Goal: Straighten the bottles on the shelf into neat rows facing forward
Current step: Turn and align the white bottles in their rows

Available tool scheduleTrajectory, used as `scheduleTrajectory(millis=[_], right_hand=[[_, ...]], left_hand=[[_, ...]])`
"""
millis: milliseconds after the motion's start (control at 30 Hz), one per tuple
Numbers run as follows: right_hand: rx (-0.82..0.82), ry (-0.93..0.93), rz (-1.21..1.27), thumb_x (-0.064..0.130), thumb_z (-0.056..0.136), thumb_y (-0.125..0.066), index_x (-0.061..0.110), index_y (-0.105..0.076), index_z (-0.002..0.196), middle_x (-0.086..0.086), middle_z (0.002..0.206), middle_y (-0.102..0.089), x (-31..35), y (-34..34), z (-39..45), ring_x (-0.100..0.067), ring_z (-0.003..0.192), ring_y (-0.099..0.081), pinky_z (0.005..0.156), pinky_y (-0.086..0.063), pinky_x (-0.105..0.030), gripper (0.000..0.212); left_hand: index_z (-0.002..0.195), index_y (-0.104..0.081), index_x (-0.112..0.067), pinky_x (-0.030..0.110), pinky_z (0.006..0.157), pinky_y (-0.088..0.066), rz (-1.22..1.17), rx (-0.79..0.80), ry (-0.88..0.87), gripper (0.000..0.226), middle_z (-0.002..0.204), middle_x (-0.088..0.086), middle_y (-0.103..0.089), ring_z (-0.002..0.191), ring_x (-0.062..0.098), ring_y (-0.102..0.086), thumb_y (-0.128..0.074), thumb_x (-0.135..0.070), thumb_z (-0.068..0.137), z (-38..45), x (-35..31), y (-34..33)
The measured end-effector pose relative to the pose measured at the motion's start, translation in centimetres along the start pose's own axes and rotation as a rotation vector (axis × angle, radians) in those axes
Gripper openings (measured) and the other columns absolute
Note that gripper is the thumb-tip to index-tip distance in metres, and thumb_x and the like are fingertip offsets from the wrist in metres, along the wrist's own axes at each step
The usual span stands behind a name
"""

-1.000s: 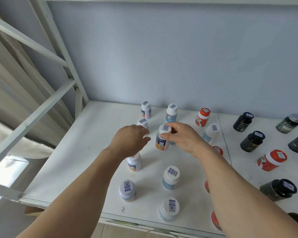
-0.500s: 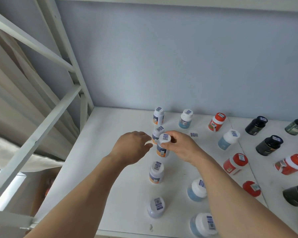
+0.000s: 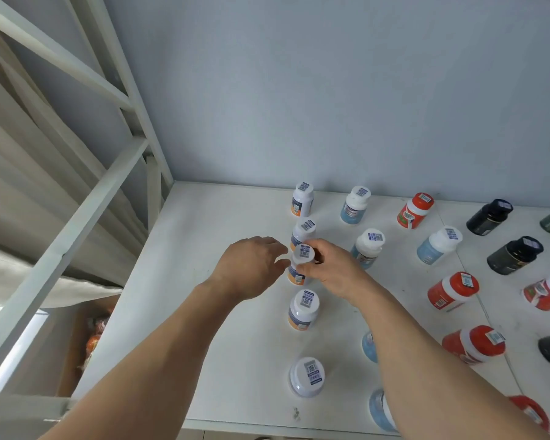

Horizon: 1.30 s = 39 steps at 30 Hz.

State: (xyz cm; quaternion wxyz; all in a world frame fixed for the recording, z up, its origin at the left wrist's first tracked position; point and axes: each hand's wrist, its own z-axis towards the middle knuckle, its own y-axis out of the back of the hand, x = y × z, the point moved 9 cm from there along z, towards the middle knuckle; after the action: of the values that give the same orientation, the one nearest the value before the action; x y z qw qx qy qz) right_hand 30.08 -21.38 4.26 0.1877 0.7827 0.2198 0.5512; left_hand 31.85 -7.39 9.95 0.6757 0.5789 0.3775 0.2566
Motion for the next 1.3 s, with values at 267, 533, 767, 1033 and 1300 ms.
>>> scheduleTrajectory(millis=[267,533,767,1033,1300], right_hand=[[0.031,0.029,0.136,0.02,0.079,-0.081,0.031,-0.057,0.117,0.026,0.107,-0.06,1.8,2.5,-1.7,0.005,0.109,-0.056,0.096,-0.043,-0.02,0.046],[-0.262,0.029,-0.058,0.025,0.087,-0.07,0.024,-0.056,0.132,0.005,0.135,-0.052,-0.2,13.2,-2.5,-0.014,0.124,-0.051,0.097,-0.04,-0.029,0.047],[0.024,-0.031,-0.163,0.034,0.083,-0.073,0.033,-0.04,0.144,0.004,0.141,-0.051,-4.4,12.3,-0.7,-0.017,0.124,-0.05,0.095,-0.041,-0.029,0.07],[-0.006,0.062,-0.127,0.04,0.084,-0.07,0.031,-0.057,0.118,0.011,0.105,-0.066,-4.3,13.9,-0.1,-0.011,0.096,-0.062,0.084,-0.05,-0.032,0.038],[-0.067,0.136,-0.171,0.045,0.088,-0.064,0.027,-0.062,0.087,0.012,0.077,-0.062,-1.0,17.0,-0.8,-0.006,0.071,-0.056,0.06,-0.04,-0.025,0.017]], left_hand=[[0.124,-0.061,-0.027,0.029,0.077,-0.046,-0.034,-0.043,-0.029,0.034,0.121,-0.007,-0.064,0.106,0.02,-0.06,-0.044,-0.043,0.099,0.8,-1.5,1.3],[0.118,-0.064,-0.024,0.031,0.076,-0.05,-0.044,-0.06,-0.065,0.032,0.118,-0.004,-0.065,0.102,0.023,-0.061,-0.048,-0.042,0.097,3.7,-6.5,2.5],[0.143,-0.042,-0.021,0.033,0.101,-0.041,-0.102,0.163,0.084,0.052,0.144,-0.003,-0.046,0.129,0.019,-0.046,-0.049,-0.044,0.097,6.6,-10.2,-1.0],[0.149,-0.031,-0.018,0.029,0.11,-0.029,-0.269,0.267,0.279,0.072,0.152,0.0,-0.038,0.139,0.018,-0.035,-0.062,-0.044,0.09,7.1,-11.2,-4.0],[0.108,-0.066,-0.024,0.041,0.096,-0.05,-0.821,0.255,0.38,0.035,0.102,-0.006,-0.072,0.103,0.019,-0.064,-0.077,-0.037,0.077,8.3,-10.8,-5.5]])
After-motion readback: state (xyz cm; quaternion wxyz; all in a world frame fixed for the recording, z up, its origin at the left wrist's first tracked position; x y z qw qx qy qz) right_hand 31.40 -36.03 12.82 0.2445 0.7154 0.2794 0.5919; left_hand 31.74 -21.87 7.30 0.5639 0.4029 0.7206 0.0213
